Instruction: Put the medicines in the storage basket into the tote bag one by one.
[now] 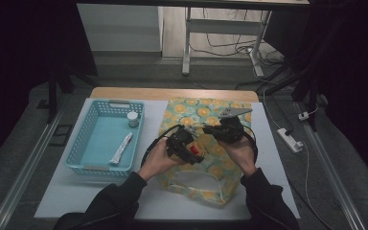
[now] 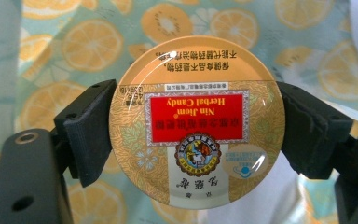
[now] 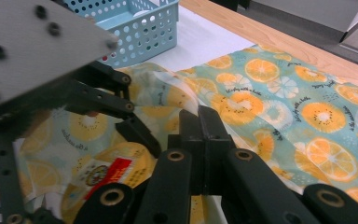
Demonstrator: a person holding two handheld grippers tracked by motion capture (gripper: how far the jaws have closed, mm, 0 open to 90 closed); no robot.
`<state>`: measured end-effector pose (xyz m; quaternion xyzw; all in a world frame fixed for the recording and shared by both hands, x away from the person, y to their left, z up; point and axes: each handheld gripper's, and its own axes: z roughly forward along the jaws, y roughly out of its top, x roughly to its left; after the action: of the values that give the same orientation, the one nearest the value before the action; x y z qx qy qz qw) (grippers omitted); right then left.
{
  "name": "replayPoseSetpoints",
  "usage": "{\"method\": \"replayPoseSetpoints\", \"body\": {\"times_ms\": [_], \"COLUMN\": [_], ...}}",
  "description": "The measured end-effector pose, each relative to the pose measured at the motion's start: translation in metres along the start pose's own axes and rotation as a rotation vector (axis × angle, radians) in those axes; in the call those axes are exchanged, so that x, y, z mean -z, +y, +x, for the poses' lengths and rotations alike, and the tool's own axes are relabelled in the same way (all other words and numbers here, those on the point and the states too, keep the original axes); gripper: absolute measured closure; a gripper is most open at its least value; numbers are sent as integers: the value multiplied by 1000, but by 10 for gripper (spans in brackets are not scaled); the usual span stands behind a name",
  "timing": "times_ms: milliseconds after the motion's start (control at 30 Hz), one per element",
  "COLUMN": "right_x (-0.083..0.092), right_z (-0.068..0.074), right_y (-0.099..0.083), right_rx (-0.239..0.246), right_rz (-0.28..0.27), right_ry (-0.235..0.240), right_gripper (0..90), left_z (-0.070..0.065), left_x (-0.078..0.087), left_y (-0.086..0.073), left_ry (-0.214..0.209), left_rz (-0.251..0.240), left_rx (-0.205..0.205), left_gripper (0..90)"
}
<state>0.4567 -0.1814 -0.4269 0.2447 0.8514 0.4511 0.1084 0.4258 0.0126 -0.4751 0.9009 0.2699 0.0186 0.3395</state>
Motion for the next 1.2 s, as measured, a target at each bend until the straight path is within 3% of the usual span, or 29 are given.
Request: {"method": "replayPoseSetpoints", "body": {"times_ms": [367, 533, 933, 1100, 1200], "right_x": [-4, -8, -15, -17, -18], "right_z": [3, 2, 1, -2, -3], "right_y": [0, -2, -5, -7, -8], "right_rx": [4, 4, -3, -12, -13], "right_rz": [10, 21, 39, 47, 49], "right_ry": [4, 2, 2, 1, 1], "right_gripper": [900, 900, 900, 900, 900], "left_z": [11, 18, 24, 27, 26], "left_x": [-18, -27, -47, -52, -52], "left_y": [1, -1, -2, -4, -3], "left_ry": [84, 91, 147, 150, 159], "left_rz": [6, 5, 38, 20, 3], "left_rx": [32, 58, 63, 72, 91], "left_gripper": [201, 201, 200, 191, 133]}}
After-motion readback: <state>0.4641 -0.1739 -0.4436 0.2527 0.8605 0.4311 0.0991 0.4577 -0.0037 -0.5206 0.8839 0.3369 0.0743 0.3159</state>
